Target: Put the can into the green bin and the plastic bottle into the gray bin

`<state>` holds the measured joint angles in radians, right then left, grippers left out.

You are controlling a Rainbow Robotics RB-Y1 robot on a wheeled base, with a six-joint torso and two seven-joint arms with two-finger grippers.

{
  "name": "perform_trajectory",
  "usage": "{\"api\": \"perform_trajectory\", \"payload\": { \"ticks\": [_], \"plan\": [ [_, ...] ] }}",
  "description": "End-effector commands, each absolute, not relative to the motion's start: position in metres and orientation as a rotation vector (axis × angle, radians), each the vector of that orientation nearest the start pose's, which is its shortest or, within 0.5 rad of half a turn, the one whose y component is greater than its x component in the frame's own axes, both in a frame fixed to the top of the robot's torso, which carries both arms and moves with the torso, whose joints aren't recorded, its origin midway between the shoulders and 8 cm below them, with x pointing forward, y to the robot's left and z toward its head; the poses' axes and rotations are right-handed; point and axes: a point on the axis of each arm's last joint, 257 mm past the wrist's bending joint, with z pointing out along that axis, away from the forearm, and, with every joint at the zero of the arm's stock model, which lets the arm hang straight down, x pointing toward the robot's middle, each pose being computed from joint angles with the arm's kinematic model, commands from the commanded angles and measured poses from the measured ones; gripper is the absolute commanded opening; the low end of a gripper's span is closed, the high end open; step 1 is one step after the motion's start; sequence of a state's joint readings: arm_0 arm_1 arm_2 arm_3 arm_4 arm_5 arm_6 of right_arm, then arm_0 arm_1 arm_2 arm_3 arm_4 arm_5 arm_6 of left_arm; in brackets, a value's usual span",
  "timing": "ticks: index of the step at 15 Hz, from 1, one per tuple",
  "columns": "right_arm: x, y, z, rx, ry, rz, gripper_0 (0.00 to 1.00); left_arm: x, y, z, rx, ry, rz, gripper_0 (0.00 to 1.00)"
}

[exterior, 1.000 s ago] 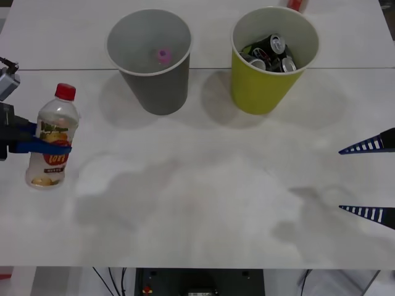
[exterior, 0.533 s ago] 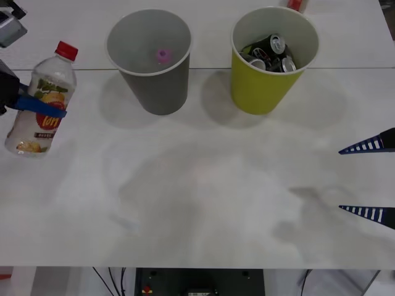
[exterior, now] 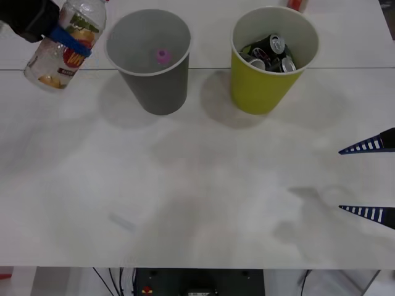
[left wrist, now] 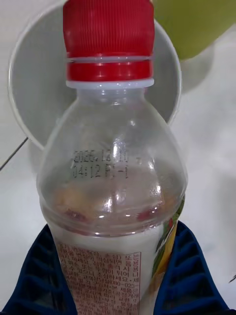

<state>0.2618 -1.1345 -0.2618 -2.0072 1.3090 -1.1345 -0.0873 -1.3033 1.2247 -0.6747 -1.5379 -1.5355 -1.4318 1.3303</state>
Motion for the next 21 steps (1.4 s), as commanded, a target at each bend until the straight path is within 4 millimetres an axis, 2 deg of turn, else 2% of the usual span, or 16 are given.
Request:
{"api": "perform_trajectory", "payload": {
  "ticks": [1,3,7,11,15,17,18,19,21],
  "plan": [
    [0.341,-0.286,-0.167,-1.634,1.596,0.209,1.00,0.542,0.192,0.052,1.048,2.263,-0.147,0.00],
    [0.341,-0.286,-0.167,-1.634,1.596,0.209,1.00,0.568,0.187,0.060,1.031,2.234,-0.121,0.00],
    [0.341,-0.286,-0.167,-1.634,1.596,0.209,1.00,0.608,0.160,0.057,0.959,2.183,-0.112,0.00],
    [0.341,-0.286,-0.167,-1.634,1.596,0.209,1.00,0.631,0.138,0.061,0.894,2.166,-0.151,0.00],
    [0.341,-0.286,-0.167,-1.634,1.596,0.209,1.00,0.637,0.136,0.057,0.899,2.172,-0.141,0.01],
    [0.341,-0.286,-0.167,-1.634,1.596,0.209,1.00,0.638,0.137,0.058,0.895,2.167,-0.139,0.14],
    [0.341,-0.286,-0.167,-1.634,1.596,0.209,1.00,0.639,0.135,0.059,0.901,2.159,-0.137,0.51],
    [0.341,-0.286,-0.167,-1.634,1.596,0.209,1.00,0.638,0.135,0.059,0.921,2.150,-0.132,1.00],
    [0.341,-0.286,-0.167,-1.634,1.596,0.209,1.00,0.638,0.133,0.063,0.917,2.141,-0.146,1.00]
  ]
}}
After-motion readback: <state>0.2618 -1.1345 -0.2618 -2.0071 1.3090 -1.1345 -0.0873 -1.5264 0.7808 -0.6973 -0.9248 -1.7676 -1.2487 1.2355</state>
